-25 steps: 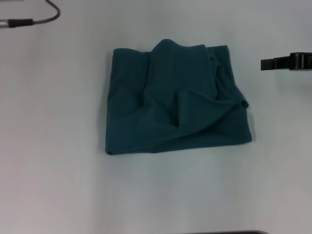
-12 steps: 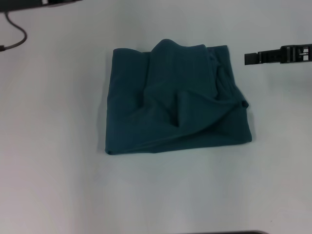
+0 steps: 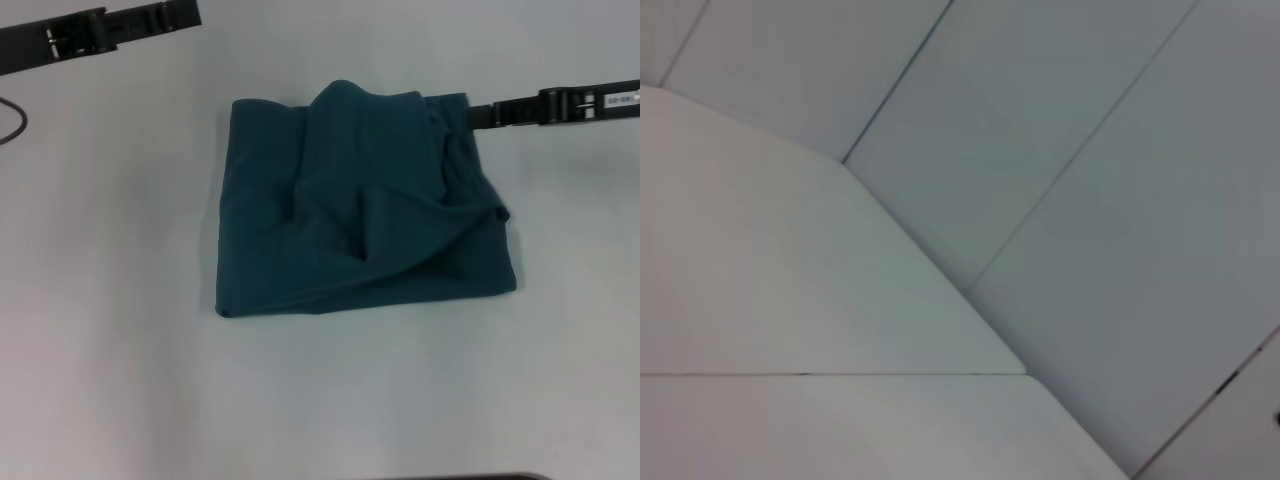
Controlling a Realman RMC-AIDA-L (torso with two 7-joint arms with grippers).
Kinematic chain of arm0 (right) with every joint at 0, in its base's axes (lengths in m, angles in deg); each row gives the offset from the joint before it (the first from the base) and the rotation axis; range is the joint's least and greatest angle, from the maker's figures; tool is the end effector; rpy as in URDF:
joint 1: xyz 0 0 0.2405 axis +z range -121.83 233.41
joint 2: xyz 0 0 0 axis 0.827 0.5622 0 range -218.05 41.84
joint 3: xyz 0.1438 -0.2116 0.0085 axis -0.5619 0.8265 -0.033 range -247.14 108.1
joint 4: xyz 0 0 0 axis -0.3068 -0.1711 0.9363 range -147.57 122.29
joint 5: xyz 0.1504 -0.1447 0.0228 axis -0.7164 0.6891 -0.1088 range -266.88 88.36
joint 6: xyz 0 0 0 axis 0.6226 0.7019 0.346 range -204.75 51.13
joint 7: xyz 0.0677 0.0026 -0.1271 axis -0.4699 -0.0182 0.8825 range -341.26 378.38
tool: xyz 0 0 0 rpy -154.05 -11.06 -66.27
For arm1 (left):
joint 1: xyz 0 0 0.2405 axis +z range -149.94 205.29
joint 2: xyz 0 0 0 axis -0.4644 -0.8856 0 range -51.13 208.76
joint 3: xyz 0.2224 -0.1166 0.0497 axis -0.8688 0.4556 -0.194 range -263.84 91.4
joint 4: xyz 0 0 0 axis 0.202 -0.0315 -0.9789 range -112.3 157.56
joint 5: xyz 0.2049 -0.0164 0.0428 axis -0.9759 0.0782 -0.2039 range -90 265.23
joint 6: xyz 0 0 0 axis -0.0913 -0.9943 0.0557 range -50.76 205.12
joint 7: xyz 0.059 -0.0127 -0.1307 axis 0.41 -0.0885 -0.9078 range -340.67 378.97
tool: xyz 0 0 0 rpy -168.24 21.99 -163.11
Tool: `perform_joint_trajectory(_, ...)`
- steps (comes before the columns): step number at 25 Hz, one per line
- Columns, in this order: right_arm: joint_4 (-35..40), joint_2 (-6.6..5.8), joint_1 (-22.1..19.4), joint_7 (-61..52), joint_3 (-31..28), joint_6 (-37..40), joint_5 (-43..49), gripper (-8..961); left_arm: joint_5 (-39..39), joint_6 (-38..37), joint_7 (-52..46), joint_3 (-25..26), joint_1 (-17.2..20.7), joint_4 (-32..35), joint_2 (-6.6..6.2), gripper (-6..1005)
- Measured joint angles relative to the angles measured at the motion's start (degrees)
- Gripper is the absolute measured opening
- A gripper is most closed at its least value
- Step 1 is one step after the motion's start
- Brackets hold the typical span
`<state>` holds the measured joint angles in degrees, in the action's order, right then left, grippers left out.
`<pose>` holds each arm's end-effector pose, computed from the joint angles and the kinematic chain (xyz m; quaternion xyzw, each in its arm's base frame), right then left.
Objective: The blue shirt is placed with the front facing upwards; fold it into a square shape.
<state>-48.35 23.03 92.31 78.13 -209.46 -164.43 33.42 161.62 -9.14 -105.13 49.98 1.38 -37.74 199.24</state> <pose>0.2694 0.3652 0.0409 -0.8463 0.4968 0.1737 0.0827 -0.2243 0.3540 0.0625 -0.8329 -0.4313 -0.3152 0.1445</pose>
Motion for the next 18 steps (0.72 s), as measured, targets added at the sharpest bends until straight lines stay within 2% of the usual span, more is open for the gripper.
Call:
perform_joint_trajectory(8, 1.8, 1.83, 1.6, 0.5, 5.0, 3.8, 0.0, 412, -0.1, 0.7, 3.6, 0.7, 1.0, 4.0, -0.41, 951)
perform_joint_trajectory(18, 3.2, 5.49, 4.4, 0.6, 10.7, 7.6, 0.0, 382, -0.6, 1.3, 4.8, 0.7, 1.3, 5.2, -0.15, 951)
